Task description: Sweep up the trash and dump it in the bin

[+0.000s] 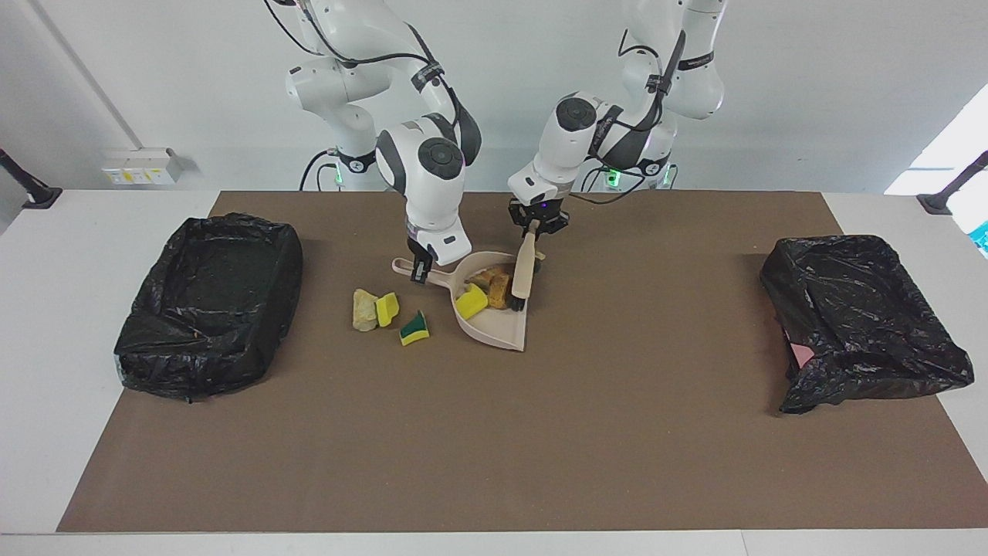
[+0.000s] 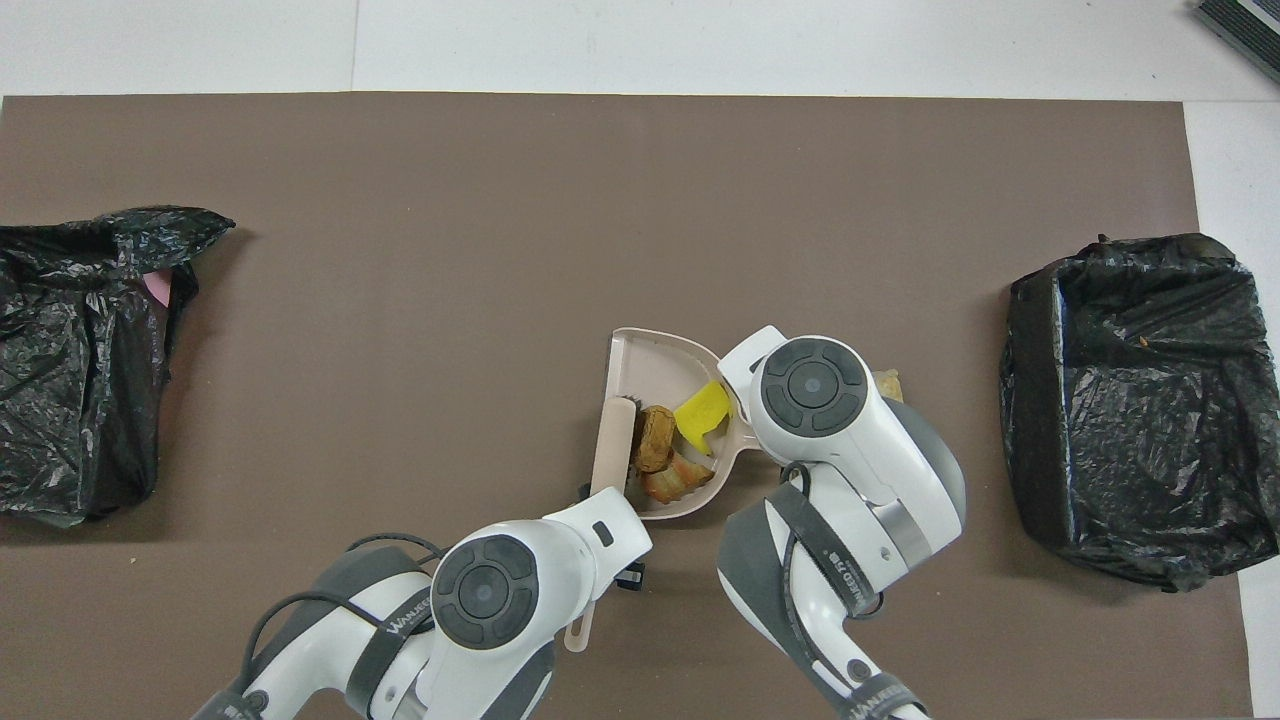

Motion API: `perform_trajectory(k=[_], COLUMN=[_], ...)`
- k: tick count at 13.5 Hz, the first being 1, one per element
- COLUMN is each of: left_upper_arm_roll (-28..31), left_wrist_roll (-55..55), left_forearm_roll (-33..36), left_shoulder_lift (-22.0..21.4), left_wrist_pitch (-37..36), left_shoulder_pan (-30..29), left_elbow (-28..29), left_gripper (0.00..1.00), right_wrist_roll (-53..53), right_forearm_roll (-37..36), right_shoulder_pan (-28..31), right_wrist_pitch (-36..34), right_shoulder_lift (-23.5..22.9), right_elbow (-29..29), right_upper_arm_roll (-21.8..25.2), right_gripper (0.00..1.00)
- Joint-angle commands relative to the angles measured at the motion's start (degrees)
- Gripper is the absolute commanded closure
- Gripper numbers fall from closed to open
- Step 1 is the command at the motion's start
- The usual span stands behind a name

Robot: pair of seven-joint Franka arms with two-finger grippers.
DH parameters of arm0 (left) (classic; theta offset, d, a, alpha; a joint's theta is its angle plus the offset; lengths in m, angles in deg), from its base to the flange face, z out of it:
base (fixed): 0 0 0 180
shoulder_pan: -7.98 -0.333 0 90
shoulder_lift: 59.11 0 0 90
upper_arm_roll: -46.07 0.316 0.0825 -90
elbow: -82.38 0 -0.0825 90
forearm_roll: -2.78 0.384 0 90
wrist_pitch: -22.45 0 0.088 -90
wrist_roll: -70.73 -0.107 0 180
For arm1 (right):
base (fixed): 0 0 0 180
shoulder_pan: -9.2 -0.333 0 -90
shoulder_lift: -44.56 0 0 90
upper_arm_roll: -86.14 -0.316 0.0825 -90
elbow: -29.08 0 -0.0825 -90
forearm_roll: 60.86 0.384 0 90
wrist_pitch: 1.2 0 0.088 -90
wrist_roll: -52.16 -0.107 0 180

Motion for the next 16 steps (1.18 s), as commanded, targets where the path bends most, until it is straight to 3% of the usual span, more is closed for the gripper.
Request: perform_trajectory(k=[1, 3, 6, 8, 10, 14, 16], left_upper_arm_roll=[1.1, 1.4, 1.4, 1.5, 1.5, 1.4, 1.4], left_wrist_roll=[6.1, 8.1, 14.3, 18.0, 18.3, 18.2, 18.1], left_forearm_roll=[-1.5, -1.5, -1.4, -0.7, 1.6, 5.2, 6.7], left_shoulder_lift=[0.4, -1.0, -0.2, -0.5, -1.2, -3.4, -6.2], left_wrist_pitch=[-0.5, -1.3, -3.5, -4.2, -9.5, -19.0, -19.0], left_shoulder_pan=[2.4, 0.7, -2.8, -4.2, -5.7, -10.2, -10.3], left_elbow=[-2.1, -3.5, -10.5, -11.7, -11.7, -7.2, -0.7], left_gripper=[1.0, 1.0, 1.0, 1.0, 1.0, 1.0, 1.0], right_wrist_roll=[-0.9, -0.9, -0.9, -0.9, -1.0, -0.8, -0.8], right_forearm_roll=[0.8, 0.8, 0.8, 0.8, 0.8, 0.8, 0.8], right_shoulder_pan=[0.3, 0.3, 0.3, 0.3, 0.4, 0.4, 0.4], right_wrist_pitch=[1.1, 1.1, 1.1, 1.1, 1.1, 1.1, 1.1], right_shoulder_lift=[0.0, 0.0, 0.0, 0.0, 0.0, 0.0, 0.0], right_elbow=[-0.5, -0.5, -0.5, -0.5, -0.6, -0.6, -0.6], right_upper_arm_roll=[-0.2, -0.2, -0.2, -0.2, -0.2, -0.2, -0.2], right_gripper=[1.0, 1.0, 1.0, 1.0, 1.0, 1.0, 1.0])
